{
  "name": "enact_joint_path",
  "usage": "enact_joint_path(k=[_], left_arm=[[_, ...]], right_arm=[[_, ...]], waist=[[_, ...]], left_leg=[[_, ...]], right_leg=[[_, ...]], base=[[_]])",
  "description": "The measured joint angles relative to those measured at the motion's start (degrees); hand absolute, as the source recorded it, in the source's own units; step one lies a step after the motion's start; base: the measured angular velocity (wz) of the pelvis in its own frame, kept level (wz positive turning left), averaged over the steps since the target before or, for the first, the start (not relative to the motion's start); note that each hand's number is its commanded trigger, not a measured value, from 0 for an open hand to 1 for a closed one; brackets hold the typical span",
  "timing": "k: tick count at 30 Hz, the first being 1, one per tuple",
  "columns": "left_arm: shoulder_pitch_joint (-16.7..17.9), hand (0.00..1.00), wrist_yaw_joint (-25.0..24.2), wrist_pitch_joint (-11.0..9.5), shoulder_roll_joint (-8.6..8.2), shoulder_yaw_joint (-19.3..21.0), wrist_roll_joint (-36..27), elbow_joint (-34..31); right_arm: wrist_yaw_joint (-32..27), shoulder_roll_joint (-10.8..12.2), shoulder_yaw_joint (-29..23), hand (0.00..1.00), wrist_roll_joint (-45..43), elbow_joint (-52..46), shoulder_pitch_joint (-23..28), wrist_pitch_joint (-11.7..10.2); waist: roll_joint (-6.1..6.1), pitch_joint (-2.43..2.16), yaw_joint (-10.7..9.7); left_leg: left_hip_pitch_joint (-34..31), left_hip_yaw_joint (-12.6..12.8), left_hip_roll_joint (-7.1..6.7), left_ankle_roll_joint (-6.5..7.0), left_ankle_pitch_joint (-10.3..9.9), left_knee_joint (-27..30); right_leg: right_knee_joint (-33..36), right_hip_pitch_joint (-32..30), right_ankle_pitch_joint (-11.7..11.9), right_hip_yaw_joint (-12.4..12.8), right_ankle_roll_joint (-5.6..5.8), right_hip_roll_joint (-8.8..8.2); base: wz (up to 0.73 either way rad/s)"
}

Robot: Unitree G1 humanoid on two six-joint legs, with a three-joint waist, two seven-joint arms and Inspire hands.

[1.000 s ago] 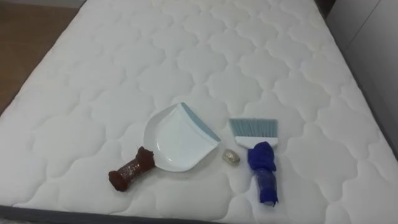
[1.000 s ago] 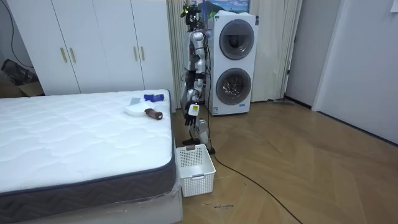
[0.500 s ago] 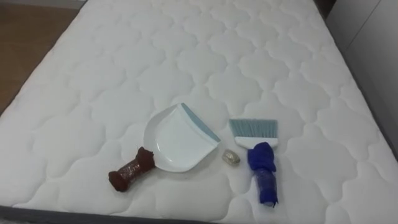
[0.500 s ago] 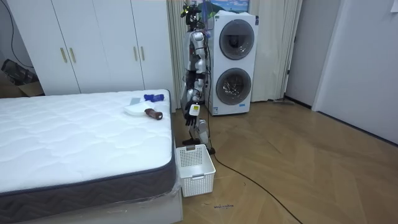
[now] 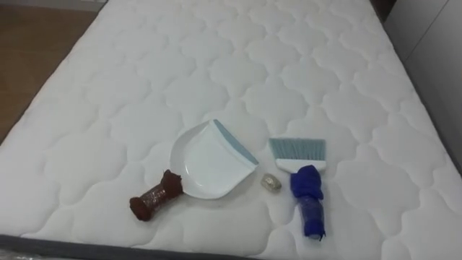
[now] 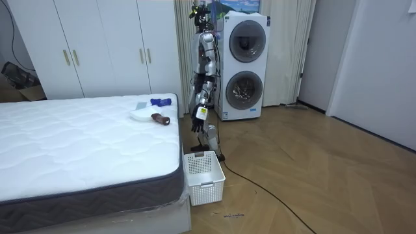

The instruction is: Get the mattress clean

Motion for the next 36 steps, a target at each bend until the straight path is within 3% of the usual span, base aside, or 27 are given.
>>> enact_joint_path(k=[6, 8, 14, 23, 29, 36], left_arm=[[-0.05, 0.0, 8.32, -3.04, 0.15, -1.24, 5.91, -10.19], [-0.11, 0.0, 9.69, -3.4, 0.2, -2.39, 6.06, -13.41], [-1.12, 0.0, 13.28, -7.07, 0.66, -6.61, 6.14, -19.1], [-2.15, 0.0, 17.05, -7.6, 1.13, -8.34, 7.24, -21.92], [-3.82, 0.0, 17.08, -8.41, 2.5, -10.95, 9.03, -22.1], [-4.72, 0.0, 16.41, -8.49, 2.66, -13.86, 11.38, -22.99]], right_arm=[[-0.16, -0.09, 0.03, 0.0, -0.32, -0.17, 0.07, -1.02], [-0.1, -0.17, 0.02, 0.0, -0.35, -0.16, 0.04, -1.3], [-0.07, -0.57, 0.03, 0.0, -0.25, -0.14, 0.05, -2.44], [-0.1, -1.24, 2.7, 0.0, 0.0, -0.37, -0.85, -2.53], [-0.02, -1.54, 4.5, 0.0, -0.1, -0.53, -1.17, -2.56], [-0.01, -1.75, 6.26, 0.0, 0.2, -0.58, -1.46, -2.59]], waist=[[-0.04, -0.04, -0.14], [-0.03, -0.01, -0.27], [0.17, 0.13, -0.82], [0.38, 0.08, -0.5], [0.3, 0.02, -0.53], [0.26, 0.01, -0.68]], left_leg=[[-0.02, -0.03, 0.01, 0.0, 0.01, 0.27], [-0.07, -0.07, -0.04, 0.0, 0.01, 0.4], [-0.14, -0.69, -0.05, 0.0, 0.01, 0.41], [-1.43, -0.82, 0.19, -0.01, 0.01, 0.38], [-2.11, -0.85, 0.16, -0.01, 0.02, 1.09], [-2.12, -0.76, 0.14, -0.01, 0.02, 1.33]], right_leg=[[-0.2, 0.05, 0.0, -0.33, 0.01, 0.0], [-0.17, 0.03, -0.02, -0.22, 0.04, -0.04], [-0.3, 0.09, -0.05, -0.17, 0.08, -0.08], [-0.98, -0.85, 0.28, -0.27, -0.08, 0.25], [-1.13, -1.15, 0.28, -0.15, -0.07, 0.2], [-0.96, -1.19, 0.27, 0.02, -0.08, 0.18]], base=[[0.0], [0.0], [0.0], [0.0], [-0.01], [-0.01]])
